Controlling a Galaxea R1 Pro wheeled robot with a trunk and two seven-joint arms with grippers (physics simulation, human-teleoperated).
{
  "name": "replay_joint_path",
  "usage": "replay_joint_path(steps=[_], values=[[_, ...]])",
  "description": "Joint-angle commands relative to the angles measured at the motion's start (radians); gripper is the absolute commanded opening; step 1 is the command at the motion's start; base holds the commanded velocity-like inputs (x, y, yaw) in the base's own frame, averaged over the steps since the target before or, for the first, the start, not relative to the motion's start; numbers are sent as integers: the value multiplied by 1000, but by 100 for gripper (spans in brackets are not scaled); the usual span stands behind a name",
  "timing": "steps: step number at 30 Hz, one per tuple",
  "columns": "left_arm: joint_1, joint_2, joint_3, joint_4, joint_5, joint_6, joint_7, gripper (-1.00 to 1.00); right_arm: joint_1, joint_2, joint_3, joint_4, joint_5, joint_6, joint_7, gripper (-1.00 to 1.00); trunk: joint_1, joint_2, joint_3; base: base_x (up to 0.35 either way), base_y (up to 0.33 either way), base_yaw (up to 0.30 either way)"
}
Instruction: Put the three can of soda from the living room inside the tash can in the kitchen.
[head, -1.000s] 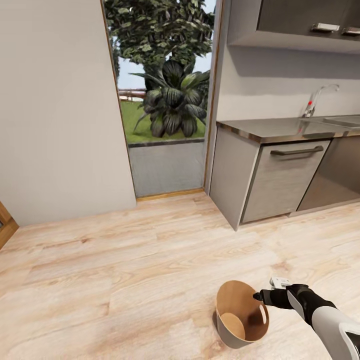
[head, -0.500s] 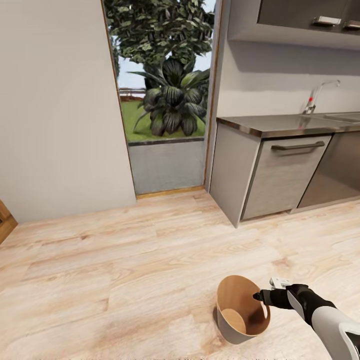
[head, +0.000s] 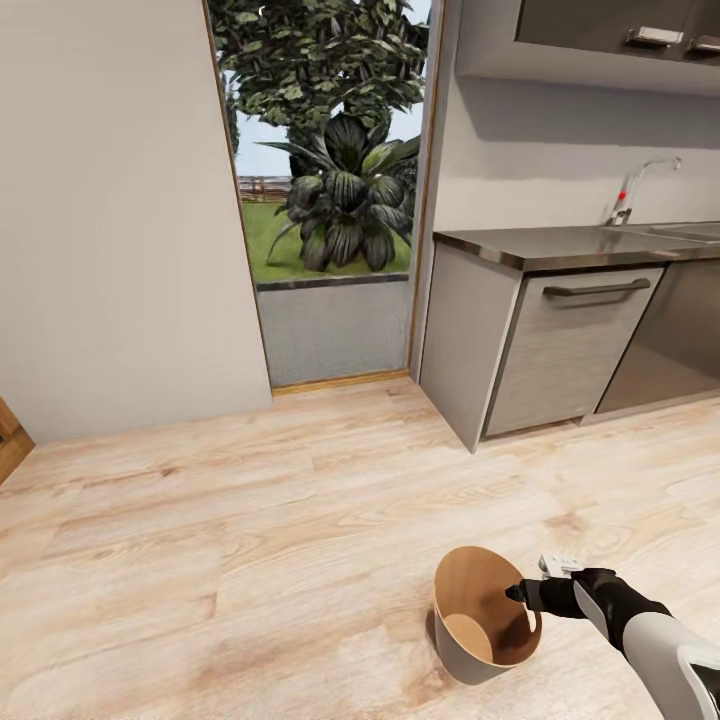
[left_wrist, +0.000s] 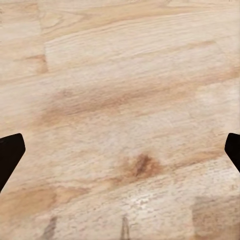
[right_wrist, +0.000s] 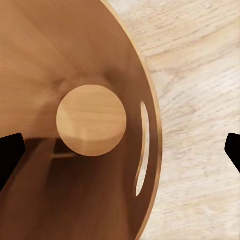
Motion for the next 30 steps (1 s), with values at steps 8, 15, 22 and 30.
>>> replay_joint_path(steps=[8, 15, 22, 30], values=[[0, 0, 0, 0, 1, -1, 0, 100, 0, -1, -1, 0, -1, -1, -1, 100, 0, 0, 0, 0, 0, 0], [0, -1, -5, -4, 1, 4, 0, 100, 0, 0, 0, 0, 0, -1, -4, 100, 0, 0, 0, 68, -45, 0], [0, 0, -4, -9, 3, 1, 0, 100, 0, 0, 0, 0, 0, -2, -4, 100, 0, 0, 0, 41, -27, 0], [0, 0, -5, -7, 2, 2, 0, 100, 0, 0, 0, 0, 0, -2, -5, 100, 11, -21, -9, 6, -4, 0]])
